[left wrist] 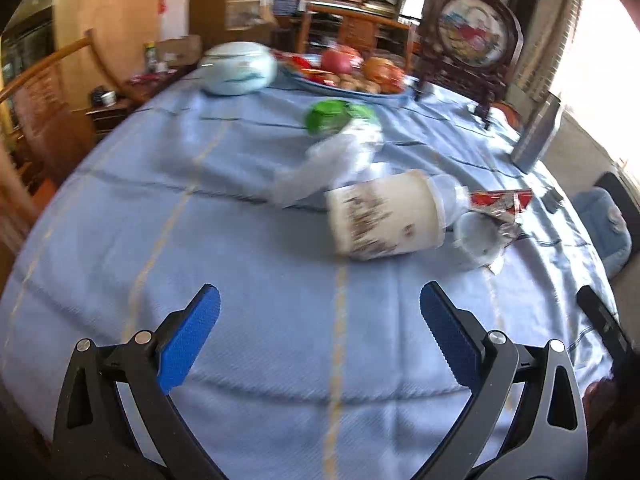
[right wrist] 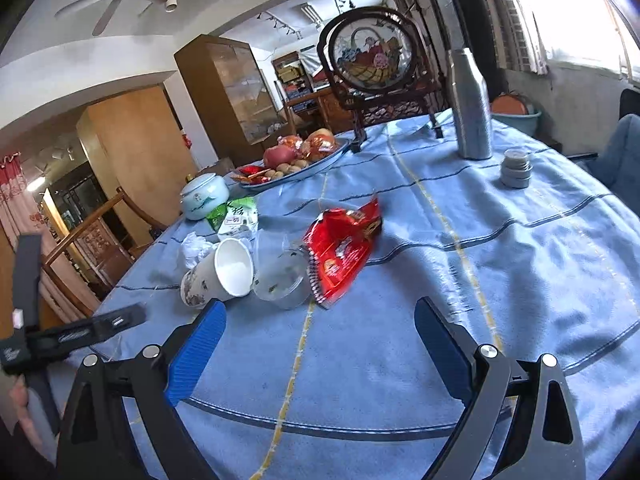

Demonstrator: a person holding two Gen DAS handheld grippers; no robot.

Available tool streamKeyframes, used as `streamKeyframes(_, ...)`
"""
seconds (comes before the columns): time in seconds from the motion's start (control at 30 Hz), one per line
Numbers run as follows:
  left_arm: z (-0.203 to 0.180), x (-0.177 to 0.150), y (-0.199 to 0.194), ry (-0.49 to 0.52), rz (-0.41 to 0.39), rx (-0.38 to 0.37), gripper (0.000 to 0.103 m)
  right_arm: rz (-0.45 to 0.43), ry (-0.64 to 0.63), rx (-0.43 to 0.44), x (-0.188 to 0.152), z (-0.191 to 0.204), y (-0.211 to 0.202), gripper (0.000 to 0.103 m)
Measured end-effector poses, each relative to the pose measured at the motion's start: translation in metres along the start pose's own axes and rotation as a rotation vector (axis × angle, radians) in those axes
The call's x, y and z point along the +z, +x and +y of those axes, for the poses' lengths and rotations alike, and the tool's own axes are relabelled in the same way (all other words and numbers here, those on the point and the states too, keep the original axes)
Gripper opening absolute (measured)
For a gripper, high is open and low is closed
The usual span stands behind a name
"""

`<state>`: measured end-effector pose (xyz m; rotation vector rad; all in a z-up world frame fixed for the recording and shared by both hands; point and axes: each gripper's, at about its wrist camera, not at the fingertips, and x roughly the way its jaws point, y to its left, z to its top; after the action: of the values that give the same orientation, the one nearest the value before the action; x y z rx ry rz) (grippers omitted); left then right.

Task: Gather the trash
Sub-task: 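Grasp the white patterned cup lying on its side with the left tool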

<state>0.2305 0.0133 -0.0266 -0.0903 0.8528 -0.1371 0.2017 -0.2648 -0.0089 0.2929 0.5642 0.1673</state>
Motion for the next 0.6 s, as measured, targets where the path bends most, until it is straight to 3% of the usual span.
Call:
streamKeyframes(0.23, -0.042, 0.03, 0.04, 0.087, -0.01, -0.014, 0.096, 0.01, 0.021, 0.069, -0.001, -0.001, -0.003, 0.094)
streamKeyframes(0.43, -0.044, 0.039, 0.06, 0.071, 0.005, -0.042, 0.097, 0.04, 0.17, 0.136, 0.0, -0.027, 0.005, 0.094)
streamKeyframes(0.6, -0.042, 0.042, 0.068, 0.067, 0.022, -0.034, 0.097, 0.036, 0.151, 0.122, -0.001, -0.022, 0.005, 0.094)
